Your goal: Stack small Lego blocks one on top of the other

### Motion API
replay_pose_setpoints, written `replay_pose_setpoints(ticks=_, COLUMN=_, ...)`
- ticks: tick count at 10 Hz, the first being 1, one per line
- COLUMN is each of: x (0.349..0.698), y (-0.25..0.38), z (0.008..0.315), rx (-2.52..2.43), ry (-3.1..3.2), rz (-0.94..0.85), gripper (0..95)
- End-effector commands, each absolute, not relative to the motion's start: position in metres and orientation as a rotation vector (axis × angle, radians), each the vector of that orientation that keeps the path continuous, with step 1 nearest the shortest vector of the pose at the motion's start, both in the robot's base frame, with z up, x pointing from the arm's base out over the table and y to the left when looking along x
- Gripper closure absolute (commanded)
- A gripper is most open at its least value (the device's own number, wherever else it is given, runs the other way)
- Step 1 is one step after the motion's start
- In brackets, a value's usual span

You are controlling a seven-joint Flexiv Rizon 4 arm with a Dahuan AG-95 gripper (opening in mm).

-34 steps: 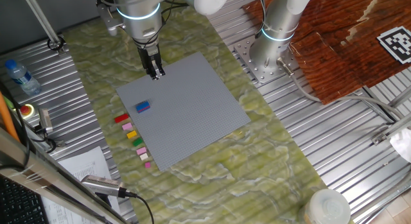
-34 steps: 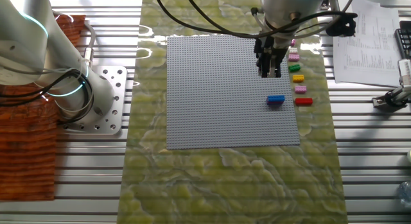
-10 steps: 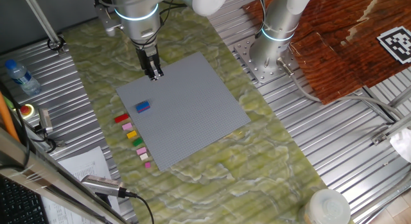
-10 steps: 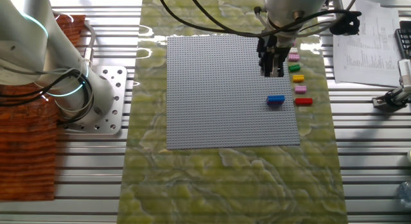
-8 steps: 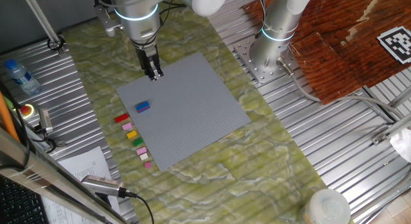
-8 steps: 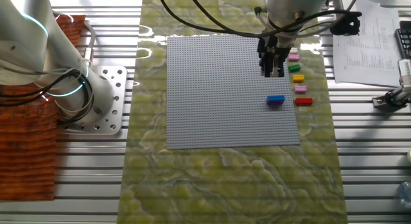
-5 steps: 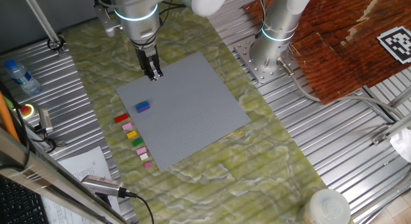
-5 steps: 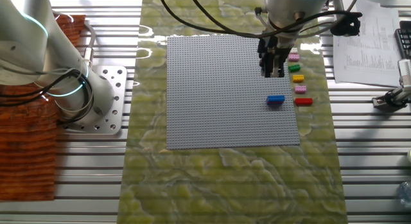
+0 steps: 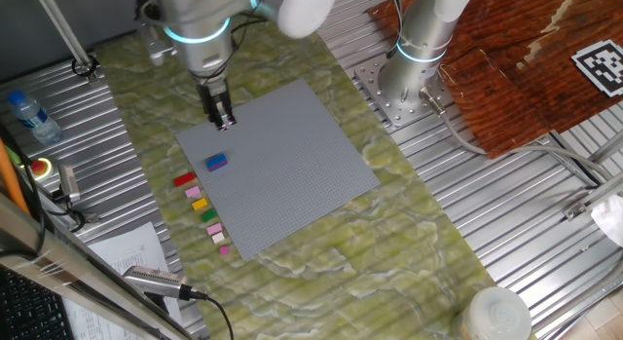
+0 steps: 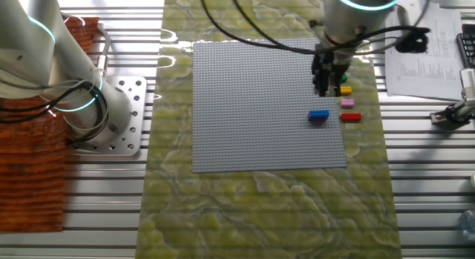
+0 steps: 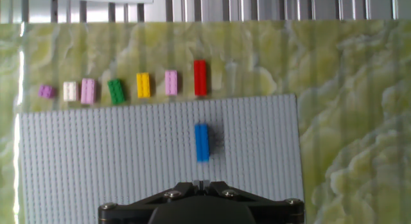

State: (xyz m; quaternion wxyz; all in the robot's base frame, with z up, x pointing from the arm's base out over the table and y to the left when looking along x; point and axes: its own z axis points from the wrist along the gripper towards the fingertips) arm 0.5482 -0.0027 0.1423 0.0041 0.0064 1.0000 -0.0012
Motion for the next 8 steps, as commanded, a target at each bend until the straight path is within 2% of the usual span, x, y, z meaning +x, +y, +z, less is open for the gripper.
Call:
replay_pose_setpoints(ticks=1, x=0.56, y=-0.005, z=0.129, rx=-0.006, ry=3.122, rz=-0.004, gripper=95.0)
replay_pose_setpoints(ticks=8, x=0.586, y=-0.002, z=0.099, rx=-0.074, ry=3.103, rz=-0.023, gripper=95.0)
